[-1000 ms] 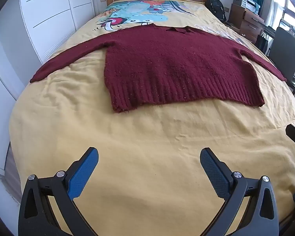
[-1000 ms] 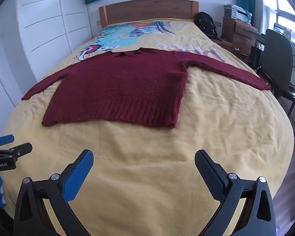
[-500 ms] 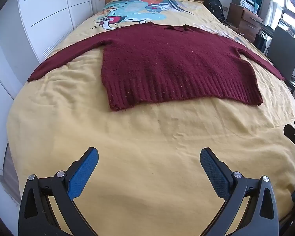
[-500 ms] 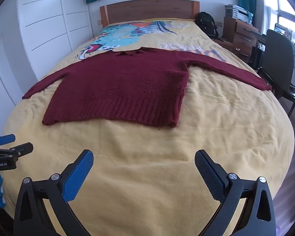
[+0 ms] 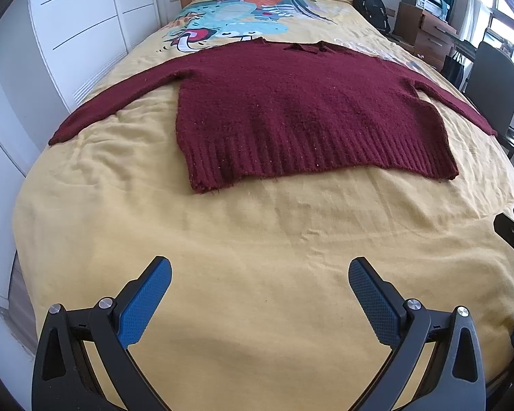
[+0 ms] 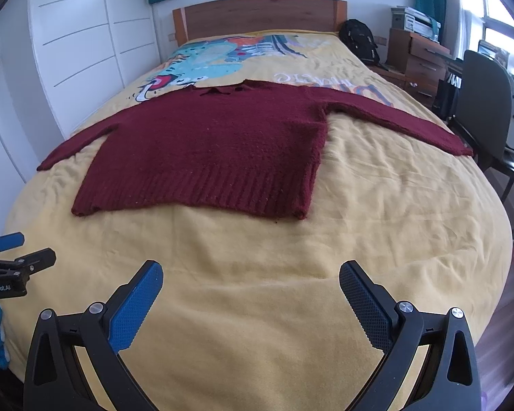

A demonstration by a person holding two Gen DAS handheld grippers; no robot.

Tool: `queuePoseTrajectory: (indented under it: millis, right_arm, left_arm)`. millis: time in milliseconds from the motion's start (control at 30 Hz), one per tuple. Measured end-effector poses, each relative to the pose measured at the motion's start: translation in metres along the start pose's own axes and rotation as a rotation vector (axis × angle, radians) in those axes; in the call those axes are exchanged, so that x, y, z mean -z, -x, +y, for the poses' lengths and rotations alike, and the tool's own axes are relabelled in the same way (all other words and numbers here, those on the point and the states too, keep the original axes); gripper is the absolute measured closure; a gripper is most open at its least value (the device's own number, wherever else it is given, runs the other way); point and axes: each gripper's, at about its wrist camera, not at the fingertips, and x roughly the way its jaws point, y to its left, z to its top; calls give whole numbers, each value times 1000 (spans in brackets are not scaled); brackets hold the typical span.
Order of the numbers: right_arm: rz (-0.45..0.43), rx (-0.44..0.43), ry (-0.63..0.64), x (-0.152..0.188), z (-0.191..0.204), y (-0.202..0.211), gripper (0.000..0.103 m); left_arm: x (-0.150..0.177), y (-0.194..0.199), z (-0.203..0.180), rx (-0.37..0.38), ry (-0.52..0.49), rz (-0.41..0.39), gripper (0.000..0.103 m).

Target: Fold small clothes

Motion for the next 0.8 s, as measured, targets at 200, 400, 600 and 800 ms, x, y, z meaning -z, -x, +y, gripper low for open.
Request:
queuePoseTrajectory:
  millis: [200, 400, 600, 800]
  right_arm:
    - [9, 4, -4, 0, -1, -1, 0]
    - [14, 4, -6, 1, -2, -3, 0]
    - [22, 13, -8, 0, -1, -5, 0]
    - [30, 26, -15, 0, -3, -7, 0]
  left_arm:
    - [1, 0, 0, 2, 0, 1, 1]
    - [1, 0, 0, 3, -8, 0, 1]
    - [2, -4, -1, 14, -12, 17, 1]
    - [1, -5, 0, 23, -9, 19, 1]
